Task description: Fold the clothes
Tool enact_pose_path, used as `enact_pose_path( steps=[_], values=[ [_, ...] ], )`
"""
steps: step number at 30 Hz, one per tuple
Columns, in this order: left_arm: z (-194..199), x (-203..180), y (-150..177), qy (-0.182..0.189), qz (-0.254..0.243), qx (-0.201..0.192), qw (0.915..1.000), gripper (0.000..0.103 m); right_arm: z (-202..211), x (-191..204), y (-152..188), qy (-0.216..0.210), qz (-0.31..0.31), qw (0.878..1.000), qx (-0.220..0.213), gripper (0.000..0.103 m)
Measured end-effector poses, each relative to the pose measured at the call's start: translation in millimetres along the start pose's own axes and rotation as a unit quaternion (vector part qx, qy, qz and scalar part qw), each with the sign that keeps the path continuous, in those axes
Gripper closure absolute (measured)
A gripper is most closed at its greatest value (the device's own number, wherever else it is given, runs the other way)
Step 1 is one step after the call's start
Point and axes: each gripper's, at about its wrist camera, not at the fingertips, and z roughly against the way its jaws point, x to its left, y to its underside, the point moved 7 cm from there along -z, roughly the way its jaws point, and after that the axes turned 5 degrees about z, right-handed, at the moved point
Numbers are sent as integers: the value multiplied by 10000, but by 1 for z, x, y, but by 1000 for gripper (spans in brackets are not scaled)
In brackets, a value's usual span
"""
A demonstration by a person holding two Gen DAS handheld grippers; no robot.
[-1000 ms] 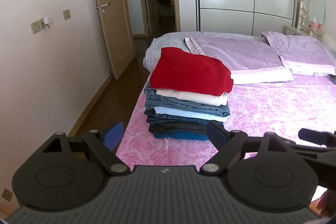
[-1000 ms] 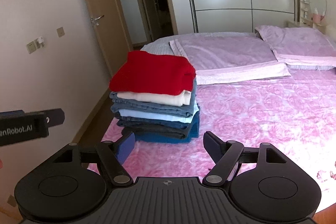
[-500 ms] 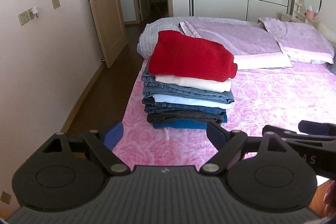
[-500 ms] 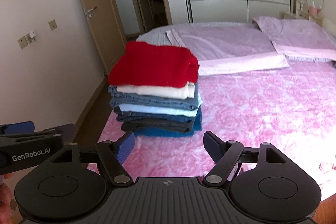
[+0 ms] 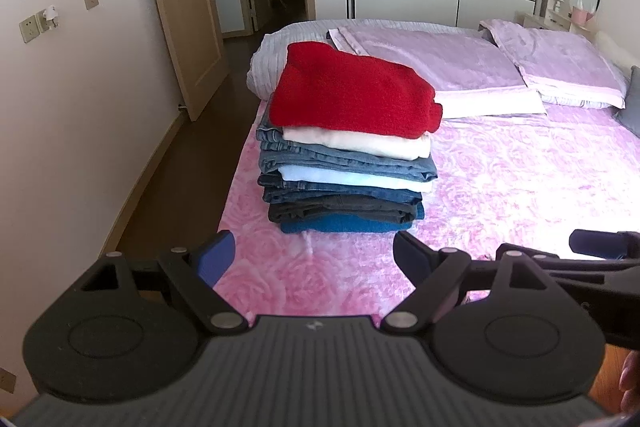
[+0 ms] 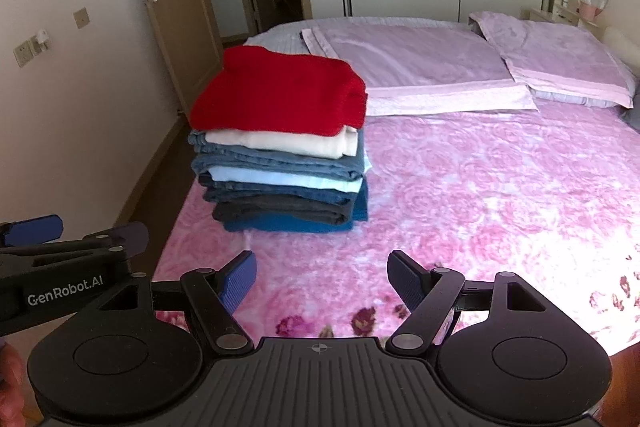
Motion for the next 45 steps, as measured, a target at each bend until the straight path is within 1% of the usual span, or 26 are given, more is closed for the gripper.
enact_pose_path(
  steps=[4, 14, 24, 33, 45],
  values=[
    [-4, 1, 5, -43, 21, 51, 10000, 19, -1, -2, 2, 88, 25, 10000, -12, 28],
    [-16, 4, 18, -176, 57, 194, 9996, 19, -10, -4, 8, 51, 8, 10000, 32, 28],
    [-36, -1, 23, -285, 12, 306, 9991, 19, -29, -16, 12, -163, -109, 9997, 147, 28],
    [-55, -9, 21, -229, -16, 357, 9991, 19, -44, -27, 10, -207, -137, 9996, 164, 28],
    [-82, -13, 18, -201, -8, 449, 9988, 19, -69, -34, 8, -201, -101, 9992, 319, 28]
  ],
)
